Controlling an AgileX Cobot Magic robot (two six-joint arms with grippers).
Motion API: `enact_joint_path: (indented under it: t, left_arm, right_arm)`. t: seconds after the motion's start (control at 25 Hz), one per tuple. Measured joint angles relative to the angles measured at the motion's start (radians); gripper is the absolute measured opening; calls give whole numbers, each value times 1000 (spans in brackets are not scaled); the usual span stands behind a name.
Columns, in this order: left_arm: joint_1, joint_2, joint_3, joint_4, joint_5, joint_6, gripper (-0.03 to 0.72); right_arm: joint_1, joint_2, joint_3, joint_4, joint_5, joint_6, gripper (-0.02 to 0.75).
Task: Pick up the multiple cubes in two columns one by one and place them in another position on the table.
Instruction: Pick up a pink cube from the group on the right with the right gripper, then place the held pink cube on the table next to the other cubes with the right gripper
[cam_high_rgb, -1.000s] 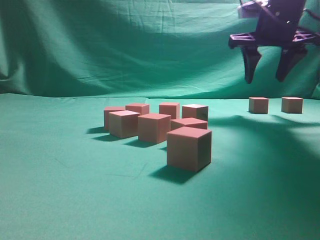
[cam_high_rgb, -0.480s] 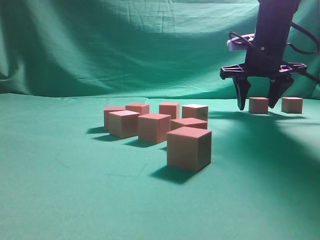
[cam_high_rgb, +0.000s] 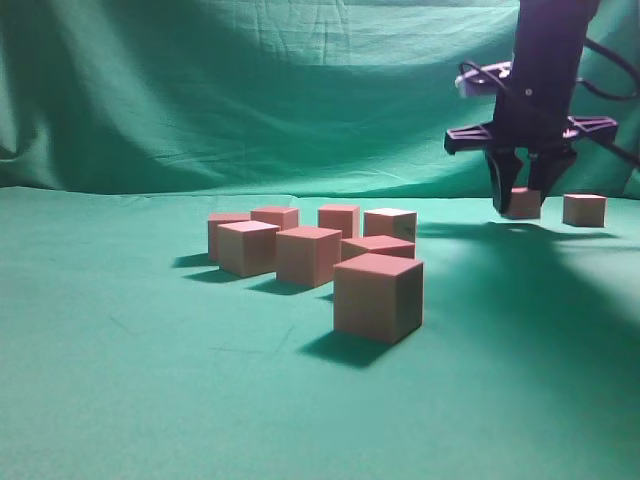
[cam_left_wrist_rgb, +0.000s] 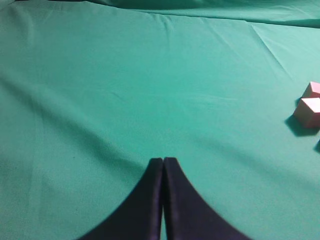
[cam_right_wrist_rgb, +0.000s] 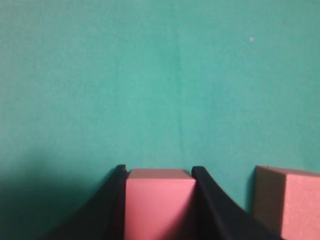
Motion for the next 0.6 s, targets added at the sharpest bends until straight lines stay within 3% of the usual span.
enact_joint_path:
  t: [0.4,0.6]
  left_arm:
    - [0,0,0,0,0,0,0]
    - [0,0,0,0,0,0,0]
  right_arm:
    - [4,-273,-90,51,339,-29,265]
    - [54,-439,-12,59,363,-43,265]
